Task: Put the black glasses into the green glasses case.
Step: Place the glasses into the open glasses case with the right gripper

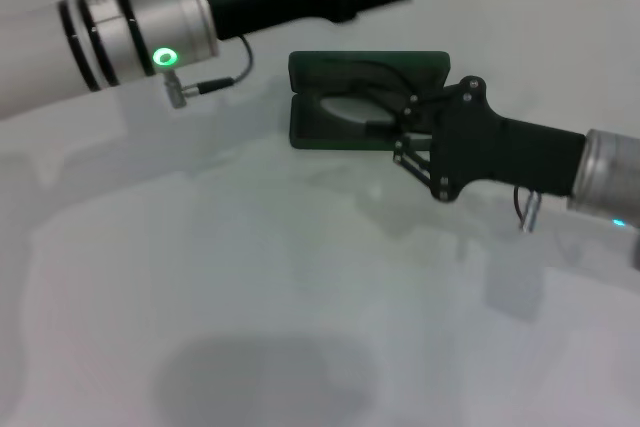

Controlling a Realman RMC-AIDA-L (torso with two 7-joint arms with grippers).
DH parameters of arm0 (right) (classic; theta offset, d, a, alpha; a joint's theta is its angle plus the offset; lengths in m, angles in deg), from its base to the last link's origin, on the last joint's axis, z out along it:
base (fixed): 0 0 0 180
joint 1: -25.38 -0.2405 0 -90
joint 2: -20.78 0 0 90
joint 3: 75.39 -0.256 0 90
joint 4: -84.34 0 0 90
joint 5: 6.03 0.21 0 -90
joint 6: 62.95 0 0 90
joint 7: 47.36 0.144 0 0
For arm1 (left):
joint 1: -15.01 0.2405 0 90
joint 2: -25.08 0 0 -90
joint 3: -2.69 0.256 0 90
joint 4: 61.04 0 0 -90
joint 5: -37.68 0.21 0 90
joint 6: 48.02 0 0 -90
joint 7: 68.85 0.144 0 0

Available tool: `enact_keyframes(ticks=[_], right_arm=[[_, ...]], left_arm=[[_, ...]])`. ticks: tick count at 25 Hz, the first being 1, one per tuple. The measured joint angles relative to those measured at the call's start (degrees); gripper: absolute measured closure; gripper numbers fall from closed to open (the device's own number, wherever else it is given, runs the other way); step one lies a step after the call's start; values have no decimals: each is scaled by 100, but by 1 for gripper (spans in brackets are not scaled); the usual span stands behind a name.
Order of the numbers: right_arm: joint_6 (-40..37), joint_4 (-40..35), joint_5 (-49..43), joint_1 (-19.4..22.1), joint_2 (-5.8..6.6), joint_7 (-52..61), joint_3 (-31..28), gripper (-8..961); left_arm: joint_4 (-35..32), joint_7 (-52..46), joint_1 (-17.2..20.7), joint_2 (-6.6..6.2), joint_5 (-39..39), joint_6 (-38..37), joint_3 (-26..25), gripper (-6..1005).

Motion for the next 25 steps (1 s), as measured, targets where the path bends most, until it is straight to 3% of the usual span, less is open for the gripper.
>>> enact_keyframes(ticks=[5,9,19,24,25], right_arm=[[2272,-693,294,70,-4,-184,696,830],[3385,-1240,618,118,-5,-359,1220,830],[4770,-1643,838,15,-6,-374,1873,829],[4892,-1685,1001,18,-6,-369,2014,829],[4900,-1698,1020,27,-6,-367,2032,789]], left_arm=[[517,662,107,-17,-435,393,-564,299],[539,740,252,-19,-552,405,-606,299],[582,812,257,-15,-546,576,-614,299],[653,883,204,-7,-524,740,-588,300],[667,894,196,-7,-522,750,-587,300]])
